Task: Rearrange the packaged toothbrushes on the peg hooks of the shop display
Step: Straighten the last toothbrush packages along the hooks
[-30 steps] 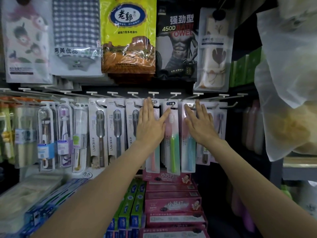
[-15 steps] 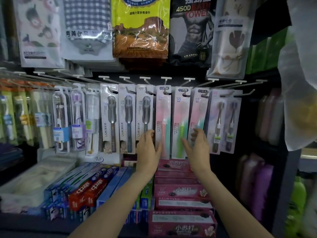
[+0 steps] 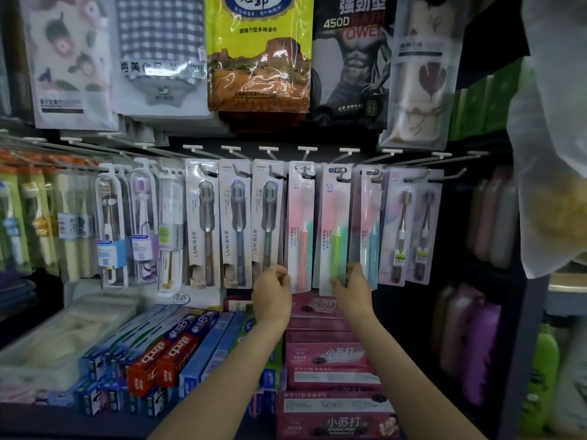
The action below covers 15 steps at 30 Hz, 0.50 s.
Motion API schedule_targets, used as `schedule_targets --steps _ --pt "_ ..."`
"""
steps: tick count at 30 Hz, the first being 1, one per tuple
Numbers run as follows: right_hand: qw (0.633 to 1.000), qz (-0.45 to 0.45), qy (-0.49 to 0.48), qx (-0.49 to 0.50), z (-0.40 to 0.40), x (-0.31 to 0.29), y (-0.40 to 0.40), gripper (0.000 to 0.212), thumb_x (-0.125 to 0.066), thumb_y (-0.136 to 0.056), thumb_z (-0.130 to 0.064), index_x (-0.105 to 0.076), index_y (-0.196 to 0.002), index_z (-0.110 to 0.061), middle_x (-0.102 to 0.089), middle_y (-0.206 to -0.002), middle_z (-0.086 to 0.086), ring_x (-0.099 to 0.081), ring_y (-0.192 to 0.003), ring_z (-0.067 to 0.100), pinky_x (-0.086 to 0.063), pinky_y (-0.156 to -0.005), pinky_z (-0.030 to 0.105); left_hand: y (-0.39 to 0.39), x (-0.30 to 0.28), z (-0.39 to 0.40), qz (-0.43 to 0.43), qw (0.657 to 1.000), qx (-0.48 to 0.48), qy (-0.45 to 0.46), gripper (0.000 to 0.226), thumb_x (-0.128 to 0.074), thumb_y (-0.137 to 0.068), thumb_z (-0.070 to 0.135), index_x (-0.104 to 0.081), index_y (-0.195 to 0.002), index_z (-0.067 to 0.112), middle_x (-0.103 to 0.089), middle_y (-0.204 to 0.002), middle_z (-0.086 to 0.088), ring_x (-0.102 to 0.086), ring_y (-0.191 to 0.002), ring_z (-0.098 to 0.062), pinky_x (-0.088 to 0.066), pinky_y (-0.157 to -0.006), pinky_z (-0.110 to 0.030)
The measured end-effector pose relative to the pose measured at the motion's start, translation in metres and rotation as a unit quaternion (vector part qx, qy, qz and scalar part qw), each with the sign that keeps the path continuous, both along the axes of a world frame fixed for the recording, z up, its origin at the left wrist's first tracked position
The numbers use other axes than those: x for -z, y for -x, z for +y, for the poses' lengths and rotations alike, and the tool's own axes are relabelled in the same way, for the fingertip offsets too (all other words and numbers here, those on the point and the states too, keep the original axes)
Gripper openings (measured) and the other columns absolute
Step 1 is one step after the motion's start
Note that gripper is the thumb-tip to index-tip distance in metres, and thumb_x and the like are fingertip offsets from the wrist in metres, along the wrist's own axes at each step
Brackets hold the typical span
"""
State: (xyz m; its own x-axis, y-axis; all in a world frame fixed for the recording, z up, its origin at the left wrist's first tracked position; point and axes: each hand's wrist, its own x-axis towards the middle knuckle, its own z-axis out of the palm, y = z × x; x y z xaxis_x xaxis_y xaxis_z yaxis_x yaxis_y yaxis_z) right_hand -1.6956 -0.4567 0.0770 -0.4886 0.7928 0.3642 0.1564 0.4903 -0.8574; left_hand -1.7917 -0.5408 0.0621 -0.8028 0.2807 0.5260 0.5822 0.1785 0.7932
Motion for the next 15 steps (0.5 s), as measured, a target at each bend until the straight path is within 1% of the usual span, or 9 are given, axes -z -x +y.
schedule_targets --steps 2,4,5,6,9,10,12,13,15 --pt "1.000 -0.016 0.003 -0.007 0.001 -0.004 0.001 0.044 -0.047 -0.095 -0.007 -0.031 -0.136 -0.003 -0.051 -0.120 0.013 -0.053 -0.088 0.018 -0.041 -0.066 0.021 0.003 0.000 -0.001 0.003 1.000 -0.001 0.005 0.017 -0.050 -0.094 0.010 -0.061 -0.106 0.005 -0.063 -0.102 -0.006 -0.050 -0.084 -0.011 -0.037 -0.071 -0.021" --pt "0.999 -0.037 -0.003 -0.014 0.001 -0.006 0.003 0.047 -0.046 -0.096 -0.009 -0.027 -0.139 -0.003 -0.046 -0.131 0.015 -0.052 -0.107 0.025 -0.041 -0.077 0.025 0.005 0.000 -0.004 0.009 1.000 -0.003 0.005 0.016 -0.051 -0.093 0.010 -0.061 -0.104 0.006 -0.063 -0.100 -0.006 -0.052 -0.083 -0.012 -0.039 -0.070 -0.021" --pt "0.999 -0.045 -0.008 -0.017 0.001 -0.006 0.004 0.048 -0.045 -0.096 -0.009 -0.025 -0.140 -0.003 -0.045 -0.133 0.016 -0.051 -0.111 0.026 -0.041 -0.080 0.027 0.005 0.000 -0.005 0.012 1.000 -0.004 0.005 0.015 -0.051 -0.093 0.010 -0.061 -0.103 0.006 -0.063 -0.099 -0.006 -0.052 -0.083 -0.012 -0.039 -0.070 -0.021" --pt "0.999 -0.048 -0.013 -0.019 0.001 -0.006 0.005 0.048 -0.044 -0.097 -0.009 -0.024 -0.140 -0.003 -0.044 -0.134 0.016 -0.050 -0.110 0.026 -0.040 -0.080 0.028 0.005 0.000 -0.006 0.013 1.000 -0.003 0.004 0.015 -0.051 -0.093 0.010 -0.061 -0.102 0.006 -0.063 -0.097 -0.005 -0.053 -0.083 -0.012 -0.039 -0.069 -0.021" --pt "0.999 -0.038 -0.006 -0.015 0.001 -0.003 0.008 0.048 -0.043 -0.097 -0.010 -0.024 -0.140 -0.002 -0.044 -0.133 0.017 -0.049 -0.091 0.021 -0.039 -0.072 0.027 0.002 -0.001 -0.010 0.012 1.000 0.007 0.000 0.012 -0.051 -0.093 0.009 -0.061 -0.098 0.006 -0.059 -0.089 0.000 -0.053 -0.080 -0.011 -0.037 -0.065 -0.016" --pt "0.999 -0.033 -0.001 -0.011 0.001 -0.001 0.009 0.047 -0.043 -0.097 -0.010 -0.025 -0.140 -0.002 -0.044 -0.132 0.018 -0.049 -0.090 0.022 -0.039 -0.071 0.027 0.002 -0.002 -0.012 0.011 1.000 0.011 -0.001 0.010 -0.051 -0.093 0.008 -0.061 -0.095 0.007 -0.057 -0.086 0.001 -0.053 -0.078 -0.011 -0.036 -0.061 -0.012" --pt "0.999 -0.033 0.002 -0.001 0.001 0.001 0.010 0.048 -0.045 -0.097 -0.012 -0.026 -0.140 -0.001 -0.044 -0.132 0.019 -0.053 -0.101 0.029 -0.041 -0.074 0.029 0.003 -0.001 -0.016 0.008 1.000 0.021 -0.011 0.009 -0.052 -0.092 0.007 -0.060 -0.089 0.008 -0.058 -0.082 0.001 -0.056 -0.077 -0.012 -0.038 -0.059 -0.011" --pt "0.999 -0.037 -0.001 0.006 0.002 0.002 0.009 0.048 -0.046 -0.096 -0.013 -0.027 -0.139 -0.001 -0.045 -0.131 0.019 -0.053 -0.106 0.031 -0.042 -0.077 0.031 0.003 0.000 -0.018 0.004 1.000 0.025 -0.014 0.009 -0.052 -0.092 0.007 -0.060 -0.087 0.009 -0.059 -0.082 0.001 -0.057 -0.077 -0.013 -0.042 -0.062 -0.014" --pt "0.999 -0.027 -0.012 0.023 0.002 0.004 0.007 0.043 -0.048 -0.095 -0.010 -0.034 -0.133 0.001 -0.048 -0.125 0.020 -0.053 -0.102 0.030 -0.044 -0.080 0.034 0.004 0.002 -0.024 -0.003 1.000 0.029 -0.013 0.009 -0.053 -0.092 0.009 -0.062 -0.089 0.008 -0.062 -0.083 -0.001 -0.060 -0.077 -0.014 -0.051 -0.070 -0.026"
